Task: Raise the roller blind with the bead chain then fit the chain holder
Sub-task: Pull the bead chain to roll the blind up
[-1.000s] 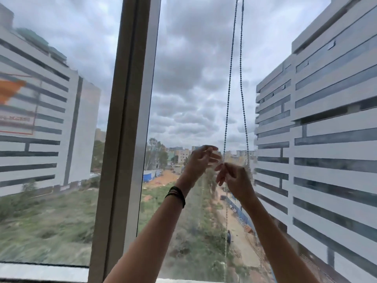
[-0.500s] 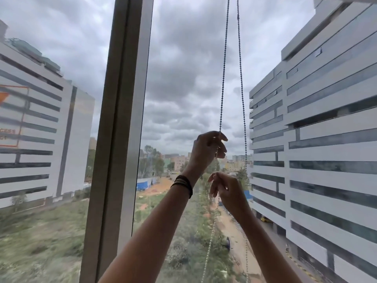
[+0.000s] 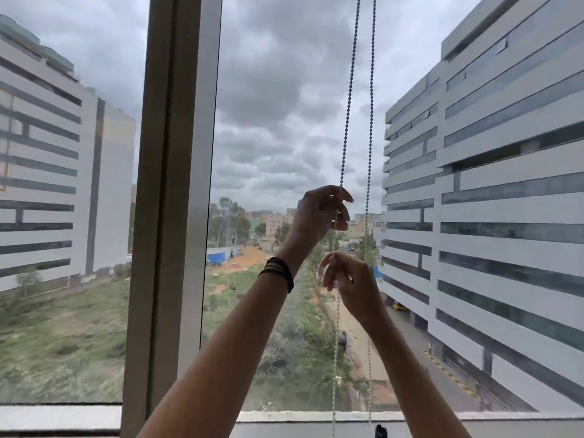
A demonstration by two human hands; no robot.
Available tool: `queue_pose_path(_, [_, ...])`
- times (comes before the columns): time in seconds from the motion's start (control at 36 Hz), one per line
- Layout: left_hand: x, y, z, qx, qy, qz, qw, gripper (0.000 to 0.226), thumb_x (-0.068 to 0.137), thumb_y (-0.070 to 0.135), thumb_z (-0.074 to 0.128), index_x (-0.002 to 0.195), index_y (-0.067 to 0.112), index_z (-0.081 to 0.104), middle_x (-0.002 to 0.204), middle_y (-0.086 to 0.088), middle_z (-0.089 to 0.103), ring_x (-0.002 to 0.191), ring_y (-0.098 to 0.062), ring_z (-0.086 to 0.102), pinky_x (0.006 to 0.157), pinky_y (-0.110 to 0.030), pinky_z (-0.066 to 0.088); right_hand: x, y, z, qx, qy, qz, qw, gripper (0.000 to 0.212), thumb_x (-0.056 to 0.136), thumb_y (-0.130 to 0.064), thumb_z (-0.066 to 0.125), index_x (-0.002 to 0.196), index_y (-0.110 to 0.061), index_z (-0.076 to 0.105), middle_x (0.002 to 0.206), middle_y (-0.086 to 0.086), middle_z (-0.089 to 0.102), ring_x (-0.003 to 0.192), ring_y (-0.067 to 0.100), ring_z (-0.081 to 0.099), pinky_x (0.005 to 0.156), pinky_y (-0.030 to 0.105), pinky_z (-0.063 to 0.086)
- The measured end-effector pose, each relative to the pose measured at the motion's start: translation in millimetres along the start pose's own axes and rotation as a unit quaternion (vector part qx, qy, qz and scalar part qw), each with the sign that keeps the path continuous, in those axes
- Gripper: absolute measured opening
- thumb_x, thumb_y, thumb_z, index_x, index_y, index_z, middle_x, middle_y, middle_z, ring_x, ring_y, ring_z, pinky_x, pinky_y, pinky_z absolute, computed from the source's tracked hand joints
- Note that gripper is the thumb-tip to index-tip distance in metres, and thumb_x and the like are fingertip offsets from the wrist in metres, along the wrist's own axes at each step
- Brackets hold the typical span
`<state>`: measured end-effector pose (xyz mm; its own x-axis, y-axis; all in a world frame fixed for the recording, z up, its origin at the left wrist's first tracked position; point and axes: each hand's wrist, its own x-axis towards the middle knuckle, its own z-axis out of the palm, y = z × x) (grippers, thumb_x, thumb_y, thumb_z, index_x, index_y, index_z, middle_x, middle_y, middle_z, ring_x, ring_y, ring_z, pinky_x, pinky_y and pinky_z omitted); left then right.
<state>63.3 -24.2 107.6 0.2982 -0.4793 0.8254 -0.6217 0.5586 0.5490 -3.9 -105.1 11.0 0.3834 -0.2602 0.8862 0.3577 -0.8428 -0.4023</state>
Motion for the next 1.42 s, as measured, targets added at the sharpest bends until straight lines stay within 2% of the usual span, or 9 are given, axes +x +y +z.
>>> queue_pose_path(0.08, [-7, -6, 1, 0.0, -0.001, -0.004, 1.0, 0.028, 0.095, -0.008, 0.04, 0.084, 0.007, 0.061, 0.047, 0.007, 0.061, 0.044, -0.007, 0.056, 0.055, -0.028, 0.056, -9, 0, 1, -0.003, -0.004, 0.002, 1.0, 0.032, 0.086, 0.015, 0.039, 0.077, -0.007, 0.06, 0.053, 0.008, 0.06, 0.045, 0.01, 0.054, 0.05, 0.019, 0.046])
queue_pose_path(0.28, [-23, -13, 4, -0.011, -0.001, -0.018, 1.0, 0.033, 0.093, -0.013, 0.037, 0.083, 0.007, 0.061, 0.052, 0.004, 0.06, 0.043, -0.005, 0.056, 0.053, -0.024, 0.055, -25, 1, 3, -0.004, -0.016, 0.019, 1.0, 0.036, 0.081, 0.019, 0.038, 0.076, -0.011, 0.058, 0.054, 0.006, 0.06, 0.046, 0.008, 0.054, 0.052, 0.018, 0.046])
queue_pose_path(0.44, [-36, -18, 6, 0.004, 0.001, -0.013, 1.0, 0.034, 0.09, -0.017, 0.033, 0.09, 0.003, 0.06, 0.06, -0.008, 0.058, 0.042, -0.003, 0.056, 0.053, -0.024, 0.055, -39, 4, 4, 0.001, -0.025, 0.038, 0.999, 0.035, 0.083, 0.017, 0.038, 0.077, -0.01, 0.058, 0.054, 0.004, 0.06, 0.045, 0.006, 0.053, 0.052, 0.015, 0.046])
queue_pose_path(0.58, [-47, -24, 8, -0.002, 0.0, -0.025, 1.0, 0.032, 0.092, -0.016, 0.035, 0.091, 0.004, 0.06, 0.059, -0.005, 0.058, 0.044, -0.005, 0.055, 0.055, -0.026, 0.055, -50, 7, 6, 0.003, -0.026, 0.046, 0.999, 0.033, 0.087, 0.015, 0.037, 0.078, -0.008, 0.059, 0.053, 0.001, 0.058, 0.045, 0.006, 0.053, 0.052, 0.015, 0.046])
queue_pose_path(0.67, [-51, -24, 8, -0.007, -0.003, -0.029, 1.0, 0.03, 0.094, -0.014, 0.036, 0.092, 0.004, 0.06, 0.061, -0.009, 0.058, 0.044, -0.004, 0.056, 0.055, -0.025, 0.055, -56, 9, 7, 0.007, -0.022, 0.052, 0.998, 0.031, 0.09, 0.012, 0.038, 0.079, -0.007, 0.06, 0.052, 0.001, 0.059, 0.044, 0.005, 0.053, 0.052, 0.015, 0.046])
queue_pose_path(0.86, [-66, -28, 11, -0.002, -0.009, -0.02, 1.0, 0.023, 0.096, -0.008, 0.038, 0.094, -0.001, 0.061, 0.062, -0.006, 0.058, 0.047, -0.004, 0.057, 0.057, -0.026, 0.057, -70, 9, 5, 0.004, -0.019, 0.044, 0.999, 0.031, 0.09, 0.014, 0.039, 0.079, -0.007, 0.06, 0.053, 0.0, 0.06, 0.045, 0.011, 0.055, 0.052, 0.018, 0.048])
queue_pose_path(1.08, [-83, -39, 16, 0.005, -0.012, -0.029, 0.999, 0.024, 0.096, -0.006, 0.041, 0.089, 0.005, 0.061, 0.063, -0.003, 0.06, 0.052, -0.009, 0.06, 0.062, -0.032, 0.059, -90, 9, 6, 0.008, -0.026, 0.068, 0.997, 0.029, 0.092, 0.01, 0.039, 0.08, -0.005, 0.059, 0.056, 0.006, 0.06, 0.047, 0.016, 0.056, 0.054, 0.026, 0.049])
queue_pose_path(1.22, [-97, -38, 21, -0.009, -0.007, -0.038, 0.999, 0.026, 0.096, -0.008, 0.038, 0.089, 0.004, 0.06, 0.061, -0.007, 0.058, 0.046, -0.005, 0.057, 0.055, -0.026, 0.055, -108, 8, 6, -0.001, -0.02, 0.083, 0.996, 0.028, 0.093, 0.009, 0.039, 0.08, -0.006, 0.06, 0.054, 0.002, 0.06, 0.047, 0.012, 0.056, 0.054, 0.023, 0.049])
queue_pose_path(1.42, [-119, -38, 25, -0.022, -0.034, -0.058, 0.997, 0.031, 0.092, -0.016, 0.034, 0.09, 0.002, 0.059, 0.062, -0.008, 0.057, 0.045, -0.006, 0.056, 0.054, -0.026, 0.054, -134, 4, 3, -0.014, -0.024, 0.104, 0.994, 0.029, 0.091, 0.013, 0.039, 0.08, -0.003, 0.059, 0.055, 0.005, 0.06, 0.047, 0.007, 0.056, 0.054, 0.017, 0.047])
